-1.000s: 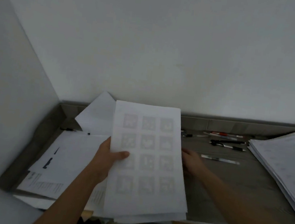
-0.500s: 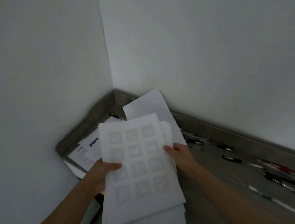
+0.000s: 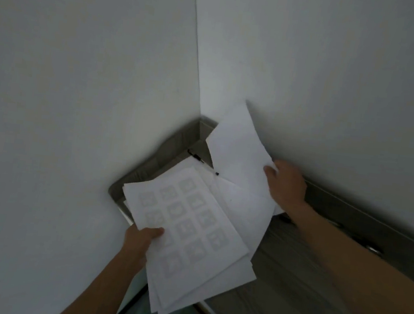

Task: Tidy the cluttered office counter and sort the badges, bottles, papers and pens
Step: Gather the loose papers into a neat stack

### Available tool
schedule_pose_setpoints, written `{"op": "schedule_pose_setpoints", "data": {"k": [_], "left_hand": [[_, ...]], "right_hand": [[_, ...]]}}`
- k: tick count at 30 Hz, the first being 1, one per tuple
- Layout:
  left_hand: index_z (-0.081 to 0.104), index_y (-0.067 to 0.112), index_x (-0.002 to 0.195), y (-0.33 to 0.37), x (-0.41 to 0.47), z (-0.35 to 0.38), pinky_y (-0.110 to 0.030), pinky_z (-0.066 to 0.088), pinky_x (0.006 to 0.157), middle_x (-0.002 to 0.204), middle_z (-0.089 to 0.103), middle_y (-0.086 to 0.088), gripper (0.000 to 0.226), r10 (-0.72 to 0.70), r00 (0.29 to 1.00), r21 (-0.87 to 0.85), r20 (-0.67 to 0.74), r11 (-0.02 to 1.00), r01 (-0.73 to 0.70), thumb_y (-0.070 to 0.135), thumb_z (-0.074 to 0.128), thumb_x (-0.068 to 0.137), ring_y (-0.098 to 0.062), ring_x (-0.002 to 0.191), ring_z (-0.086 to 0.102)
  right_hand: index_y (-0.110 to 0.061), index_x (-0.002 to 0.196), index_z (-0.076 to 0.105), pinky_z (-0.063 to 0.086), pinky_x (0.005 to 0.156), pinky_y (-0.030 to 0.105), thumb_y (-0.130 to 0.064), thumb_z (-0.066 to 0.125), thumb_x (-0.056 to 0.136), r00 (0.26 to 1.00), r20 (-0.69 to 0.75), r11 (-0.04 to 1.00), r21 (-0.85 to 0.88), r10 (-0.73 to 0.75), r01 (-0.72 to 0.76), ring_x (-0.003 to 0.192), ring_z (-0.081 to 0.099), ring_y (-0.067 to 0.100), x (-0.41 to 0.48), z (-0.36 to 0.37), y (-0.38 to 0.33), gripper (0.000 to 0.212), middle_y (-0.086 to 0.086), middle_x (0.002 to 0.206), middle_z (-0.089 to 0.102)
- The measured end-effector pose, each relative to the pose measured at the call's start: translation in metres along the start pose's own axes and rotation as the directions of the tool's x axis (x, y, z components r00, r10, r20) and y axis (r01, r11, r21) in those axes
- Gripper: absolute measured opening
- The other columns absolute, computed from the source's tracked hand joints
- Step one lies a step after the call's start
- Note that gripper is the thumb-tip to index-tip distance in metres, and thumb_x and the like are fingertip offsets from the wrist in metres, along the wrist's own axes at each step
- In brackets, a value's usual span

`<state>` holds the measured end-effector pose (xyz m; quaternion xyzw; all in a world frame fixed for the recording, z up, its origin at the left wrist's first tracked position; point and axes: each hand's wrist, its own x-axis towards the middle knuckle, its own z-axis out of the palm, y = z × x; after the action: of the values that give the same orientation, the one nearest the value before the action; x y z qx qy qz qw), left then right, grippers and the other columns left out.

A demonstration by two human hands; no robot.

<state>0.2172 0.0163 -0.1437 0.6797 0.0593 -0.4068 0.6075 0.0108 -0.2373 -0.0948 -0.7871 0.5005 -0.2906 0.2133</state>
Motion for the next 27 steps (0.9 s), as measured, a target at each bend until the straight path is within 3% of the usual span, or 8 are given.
{"op": "schedule_pose_setpoints", "data": {"k": [3,6,9,15,18,20,23,27], "left_hand": [[0.057,0.000,0.126,-0.001,0.000,0.000,-0.046,0.052,0.082,0.116,0.064,-0.019,0.052,-0.006,1.000,0.008,-0.007,1.000,0.006,-0.011,0.068,0.076,-0.037,0.095,0.062],[0.056,-0.001,0.125,-0.001,-0.003,-0.002,-0.047,0.052,0.082,0.116,0.064,-0.020,0.052,-0.014,1.000,-0.001,0.005,1.000,0.014,-0.011,0.068,0.076,-0.038,0.094,0.062],[0.055,-0.003,0.127,0.001,-0.005,-0.001,-0.053,0.051,0.088,0.117,0.063,-0.022,0.054,-0.027,1.000,0.009,0.001,1.000,0.027,-0.010,0.069,0.075,-0.041,0.099,0.061],[0.054,-0.006,0.126,0.004,-0.009,-0.001,-0.054,0.049,0.090,0.111,0.062,-0.018,0.050,-0.048,0.997,-0.081,-0.058,0.996,0.043,-0.010,0.067,0.078,-0.037,0.093,0.058],[0.057,-0.002,0.117,0.002,-0.009,-0.005,-0.040,0.050,0.076,0.089,0.059,-0.010,0.036,-0.029,0.994,-0.138,-0.107,0.990,0.014,-0.011,0.061,0.083,-0.028,0.076,0.055],[0.058,0.001,0.117,0.001,-0.011,-0.005,-0.035,0.049,0.069,0.085,0.058,-0.008,0.034,-0.007,0.991,-0.171,-0.135,0.985,-0.017,-0.009,0.059,0.085,-0.027,0.074,0.055],[0.056,0.003,0.123,-0.001,-0.010,-0.009,-0.036,0.050,0.072,0.090,0.060,-0.007,0.033,-0.026,0.987,-0.215,-0.159,0.977,-0.009,0.004,0.060,0.090,-0.026,0.077,0.056],[0.054,0.009,0.129,-0.005,-0.008,-0.016,-0.047,0.052,0.088,0.116,0.063,-0.010,0.061,-0.108,0.988,-0.261,-0.109,0.962,0.077,0.027,0.080,0.077,-0.032,0.098,0.061]], "right_hand": [[-0.001,0.099,0.065,0.041,0.062,0.034,-0.024,0.055,0.098,0.958,-0.217,0.983,-0.040,-0.185,0.181,0.072,0.062,0.034,0.018,-0.024,-0.036,0.025,0.021,0.080,0.067],[0.001,0.092,0.061,0.044,0.065,0.036,-0.029,0.056,0.096,0.932,-0.322,0.975,0.087,-0.167,0.204,0.067,0.056,0.026,0.036,-0.049,-0.066,0.030,0.015,0.075,0.062],[-0.004,0.097,0.065,0.046,0.071,0.027,-0.027,0.061,0.094,1.000,-0.027,0.917,0.398,-0.001,0.012,0.078,0.055,0.015,0.045,-0.058,-0.077,0.023,0.002,0.091,0.061],[-0.007,0.088,0.068,0.046,0.050,0.016,-0.019,0.071,0.087,0.832,0.550,0.958,0.192,0.076,-0.215,0.068,0.062,0.015,0.006,0.007,-0.042,0.012,0.009,0.085,0.066],[-0.011,0.116,0.064,0.051,0.084,0.027,-0.039,0.070,0.086,0.805,0.582,0.993,-0.102,0.114,-0.067,0.110,0.061,0.025,-0.015,0.048,-0.023,0.042,0.012,0.118,0.064],[-0.014,0.147,0.036,0.031,0.112,0.035,-0.054,0.059,0.089,0.761,0.640,0.955,-0.279,0.104,0.105,0.142,0.031,0.026,-0.032,0.062,-0.019,0.075,0.011,0.154,0.033],[-0.016,0.155,0.005,0.013,0.118,0.044,-0.062,0.039,0.094,0.695,0.714,0.874,-0.391,0.089,0.289,0.150,-0.002,0.024,-0.061,0.077,-0.028,0.084,0.010,0.163,-0.006],[-0.018,0.156,0.000,0.010,0.118,0.049,-0.068,0.030,0.093,0.651,0.754,0.849,-0.400,0.091,0.344,0.150,-0.003,0.025,-0.085,0.083,-0.047,0.085,0.010,0.162,-0.008]]}}
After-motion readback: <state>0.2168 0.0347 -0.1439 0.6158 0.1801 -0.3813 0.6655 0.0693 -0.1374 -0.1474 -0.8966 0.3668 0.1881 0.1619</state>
